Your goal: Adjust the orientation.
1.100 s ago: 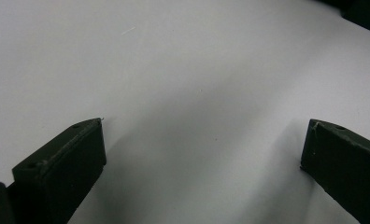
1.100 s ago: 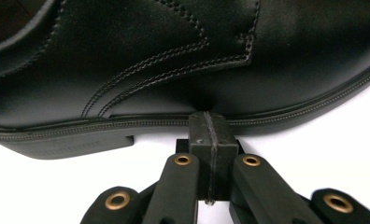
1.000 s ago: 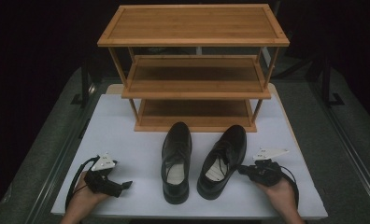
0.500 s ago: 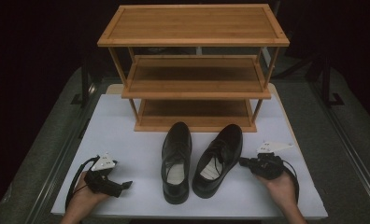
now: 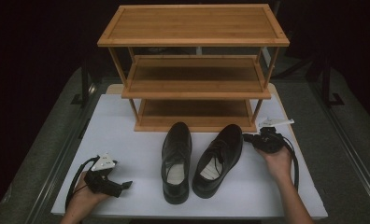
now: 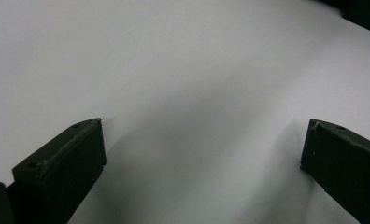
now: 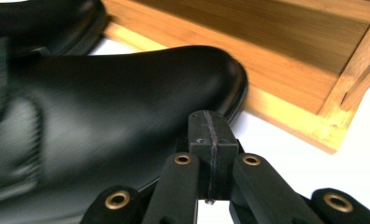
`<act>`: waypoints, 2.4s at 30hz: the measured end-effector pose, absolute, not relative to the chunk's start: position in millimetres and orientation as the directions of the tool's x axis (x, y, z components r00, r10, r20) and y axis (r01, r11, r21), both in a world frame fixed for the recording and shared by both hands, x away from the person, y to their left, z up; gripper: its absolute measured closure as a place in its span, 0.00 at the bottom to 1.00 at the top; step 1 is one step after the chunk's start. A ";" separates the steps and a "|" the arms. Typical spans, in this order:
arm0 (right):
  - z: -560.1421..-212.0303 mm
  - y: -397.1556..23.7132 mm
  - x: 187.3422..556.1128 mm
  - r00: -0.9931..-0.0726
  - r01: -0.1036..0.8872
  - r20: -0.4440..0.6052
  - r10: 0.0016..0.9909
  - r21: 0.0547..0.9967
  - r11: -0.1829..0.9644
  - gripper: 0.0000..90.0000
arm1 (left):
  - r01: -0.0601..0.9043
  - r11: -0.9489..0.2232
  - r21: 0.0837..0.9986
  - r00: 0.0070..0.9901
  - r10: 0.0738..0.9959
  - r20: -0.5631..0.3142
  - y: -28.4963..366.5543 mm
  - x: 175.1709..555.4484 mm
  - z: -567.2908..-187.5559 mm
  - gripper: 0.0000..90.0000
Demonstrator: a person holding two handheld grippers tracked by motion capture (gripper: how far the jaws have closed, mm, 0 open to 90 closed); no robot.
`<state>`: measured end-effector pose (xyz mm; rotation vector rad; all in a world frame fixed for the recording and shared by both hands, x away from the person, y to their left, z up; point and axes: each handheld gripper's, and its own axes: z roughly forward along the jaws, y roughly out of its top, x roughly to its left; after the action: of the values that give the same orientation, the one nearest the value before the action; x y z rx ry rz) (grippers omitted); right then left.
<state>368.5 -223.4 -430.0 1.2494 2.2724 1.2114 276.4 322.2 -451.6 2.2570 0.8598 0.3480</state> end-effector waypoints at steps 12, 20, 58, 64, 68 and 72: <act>-433.3 -212.6 390.2 -0.581 0.565 0.145 0.801 0.780 0.268 1.00 | 0.483 -0.545 0.685 0.745 0.667 0.005 322.2 276.5 -451.6 0.00; -432.9 -187.5 397.6 -0.613 0.554 0.150 0.776 0.781 0.287 1.00 | 0.482 -0.544 0.686 0.745 0.667 0.005 322.2 276.5 -451.7 0.00; -430.5 -164.6 339.4 -0.740 0.512 0.183 0.648 0.778 0.364 1.00 | 0.483 -0.548 0.683 0.746 0.666 0.006 322.2 276.4 -451.5 0.00; -433.9 -162.7 332.7 -0.740 0.522 0.204 0.641 0.775 0.355 1.00 | 0.483 -0.548 0.683 0.746 0.665 0.006 322.3 276.4 -451.5 0.00; -433.1 -162.1 329.8 -0.743 0.517 0.200 0.639 0.778 0.357 1.00 | 0.484 -0.548 0.683 0.746 0.666 0.006 322.3 276.5 -451.5 0.00; -432.1 -161.1 326.2 -0.747 0.511 0.202 0.633 0.783 0.353 1.00 | 0.483 -0.548 0.683 0.746 0.666 0.006 322.2 276.4 -451.5 0.00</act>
<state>326.2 -161.1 -432.1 1.0514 2.4699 1.3525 276.4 322.2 -451.5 2.2608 0.8593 0.3469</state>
